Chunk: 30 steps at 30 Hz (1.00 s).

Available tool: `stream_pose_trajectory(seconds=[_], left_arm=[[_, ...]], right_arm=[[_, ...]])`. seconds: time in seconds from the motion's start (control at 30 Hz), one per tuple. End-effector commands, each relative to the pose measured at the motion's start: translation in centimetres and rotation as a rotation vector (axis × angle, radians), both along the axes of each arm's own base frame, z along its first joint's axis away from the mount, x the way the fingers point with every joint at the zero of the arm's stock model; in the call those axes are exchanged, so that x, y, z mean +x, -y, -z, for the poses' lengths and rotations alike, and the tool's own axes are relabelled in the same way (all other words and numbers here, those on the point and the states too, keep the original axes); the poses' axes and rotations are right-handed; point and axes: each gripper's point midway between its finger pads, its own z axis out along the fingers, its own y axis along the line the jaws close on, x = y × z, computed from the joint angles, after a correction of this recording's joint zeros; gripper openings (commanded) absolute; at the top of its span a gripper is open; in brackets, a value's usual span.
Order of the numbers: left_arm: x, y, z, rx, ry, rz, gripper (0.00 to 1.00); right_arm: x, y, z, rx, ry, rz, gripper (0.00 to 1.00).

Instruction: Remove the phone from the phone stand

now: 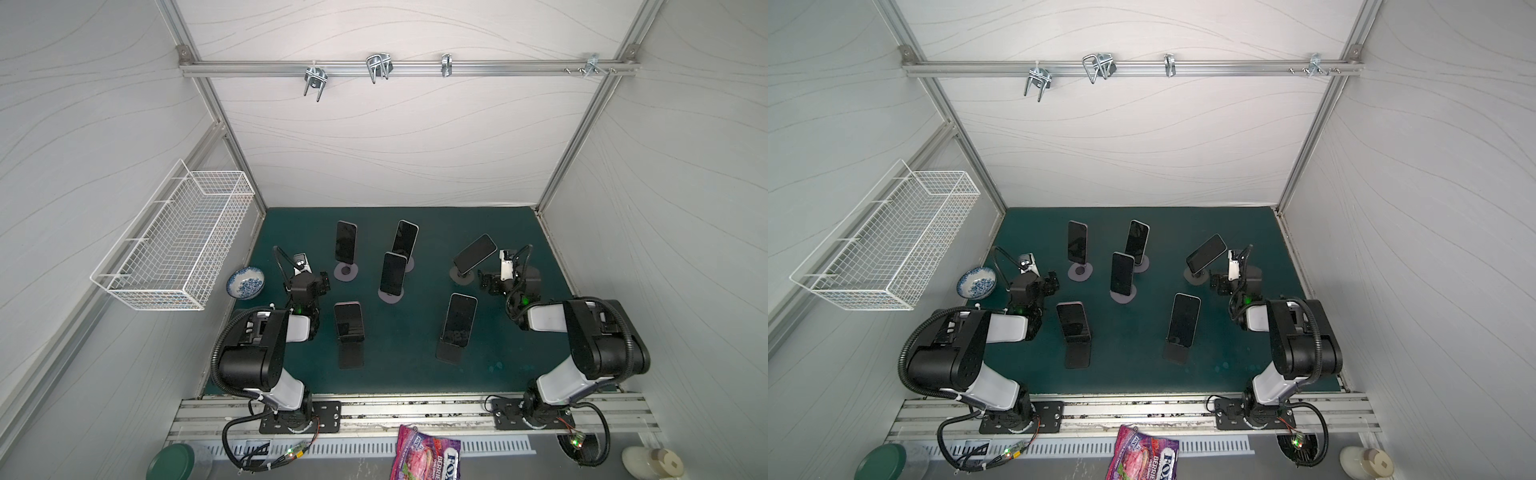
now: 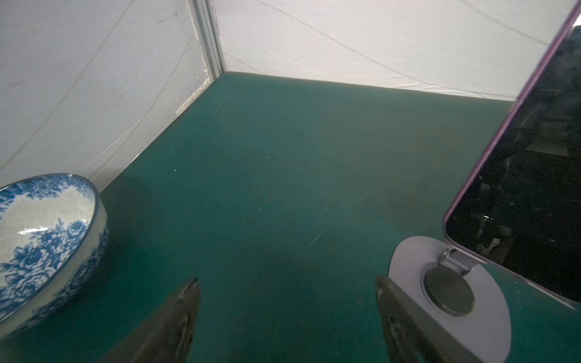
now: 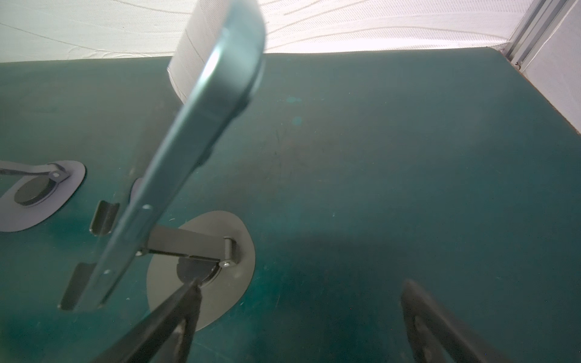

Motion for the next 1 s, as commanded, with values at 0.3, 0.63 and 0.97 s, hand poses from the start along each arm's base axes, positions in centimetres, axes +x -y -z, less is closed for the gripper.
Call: stream_pose_trajectory(seconds=[0.3, 0.63, 0.97], left_arm=[[-1.7, -0.4, -3.3, 0.018, 0.165, -0.047, 0.89], [-2.4, -0.5, -7.7, 0.028, 0.182, -0.084, 0.92], [-2.3, 0.7, -15.1, -0.099, 0.181, -0.042, 0.88]], right_arm=[[-2.8, 3.0, -4.1, -0.015, 0.054, 0.16, 0.99], [-7.0, 5.2, -7.4, 0.058, -0.026, 0.347, 0.99], [-12.6, 4.4, -12.8, 0.266, -0.004, 0.336, 0.99]])
